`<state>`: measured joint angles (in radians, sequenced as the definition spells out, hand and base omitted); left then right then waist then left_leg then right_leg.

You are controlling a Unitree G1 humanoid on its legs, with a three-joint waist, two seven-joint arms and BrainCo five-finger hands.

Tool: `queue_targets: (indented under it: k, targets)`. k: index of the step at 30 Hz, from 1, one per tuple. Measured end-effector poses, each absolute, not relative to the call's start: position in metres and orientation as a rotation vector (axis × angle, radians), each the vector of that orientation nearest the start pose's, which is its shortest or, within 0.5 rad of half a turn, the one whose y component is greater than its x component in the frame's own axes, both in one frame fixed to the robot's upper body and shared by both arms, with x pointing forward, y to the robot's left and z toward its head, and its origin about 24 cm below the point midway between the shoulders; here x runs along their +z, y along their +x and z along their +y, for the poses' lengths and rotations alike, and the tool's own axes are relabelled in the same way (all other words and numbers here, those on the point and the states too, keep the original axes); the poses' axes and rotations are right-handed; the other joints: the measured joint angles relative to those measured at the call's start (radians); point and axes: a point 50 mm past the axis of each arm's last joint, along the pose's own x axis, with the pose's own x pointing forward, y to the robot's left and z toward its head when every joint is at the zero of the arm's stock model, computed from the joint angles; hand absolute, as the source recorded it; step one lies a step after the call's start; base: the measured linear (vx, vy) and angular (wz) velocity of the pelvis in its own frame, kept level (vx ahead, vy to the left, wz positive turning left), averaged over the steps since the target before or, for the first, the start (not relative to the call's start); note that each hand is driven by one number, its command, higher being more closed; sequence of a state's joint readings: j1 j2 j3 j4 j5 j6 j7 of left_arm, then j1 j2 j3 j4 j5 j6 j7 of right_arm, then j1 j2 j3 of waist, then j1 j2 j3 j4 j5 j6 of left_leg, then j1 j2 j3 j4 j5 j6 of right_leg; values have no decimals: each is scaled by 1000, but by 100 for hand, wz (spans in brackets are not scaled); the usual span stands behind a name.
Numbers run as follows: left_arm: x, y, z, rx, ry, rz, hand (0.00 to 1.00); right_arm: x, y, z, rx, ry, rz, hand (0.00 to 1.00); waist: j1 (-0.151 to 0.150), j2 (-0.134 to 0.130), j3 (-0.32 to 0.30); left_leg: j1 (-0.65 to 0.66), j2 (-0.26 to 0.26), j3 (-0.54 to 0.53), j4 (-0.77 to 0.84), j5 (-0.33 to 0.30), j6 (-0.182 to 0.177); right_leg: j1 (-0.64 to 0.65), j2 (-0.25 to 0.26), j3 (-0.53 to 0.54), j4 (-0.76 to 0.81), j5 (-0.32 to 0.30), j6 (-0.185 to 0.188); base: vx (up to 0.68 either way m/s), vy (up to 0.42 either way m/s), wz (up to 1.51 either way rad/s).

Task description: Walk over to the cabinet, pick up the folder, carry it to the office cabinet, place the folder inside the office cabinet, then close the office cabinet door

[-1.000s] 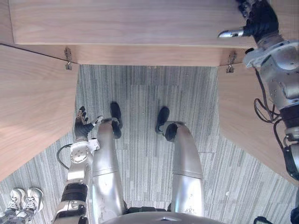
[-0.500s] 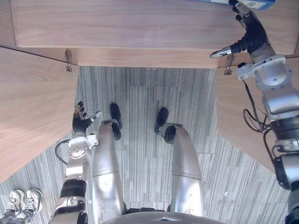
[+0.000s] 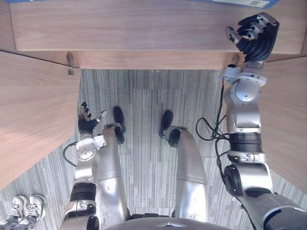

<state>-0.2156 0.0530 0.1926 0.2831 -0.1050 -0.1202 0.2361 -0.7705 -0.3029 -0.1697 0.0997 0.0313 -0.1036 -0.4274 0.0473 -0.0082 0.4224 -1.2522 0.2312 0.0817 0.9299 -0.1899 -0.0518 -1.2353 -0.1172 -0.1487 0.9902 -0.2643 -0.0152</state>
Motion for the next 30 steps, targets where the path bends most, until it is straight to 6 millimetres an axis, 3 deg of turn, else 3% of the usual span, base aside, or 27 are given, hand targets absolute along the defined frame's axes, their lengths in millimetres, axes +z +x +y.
queue_targets:
  k: [14, 27, 30]
  targets:
    - [47, 291, 195, 368, -91, -63, 0, 300, 344, -197, -469, 52, -828, 100, 11, 0, 2, -115, 3, -27, 71, -1, 0, -106, -4, -4, 73, -15, 8, -14, 8, 0]
    - [48, 293, 199, 392, -91, -89, 0, 358, 351, -182, -380, -61, -923, 100, 14, 0, 3, -144, -20, -38, 30, 27, -5, -127, -29, -28, 59, -16, 9, 7, 17, 7]
    - [46, 293, 200, 399, -86, -83, 0, 360, 353, -183, -374, -48, -913, 100, 10, 0, 3, -144, -32, -44, 11, 38, -6, -124, -38, -36, 51, -16, 9, 7, 26, 14]
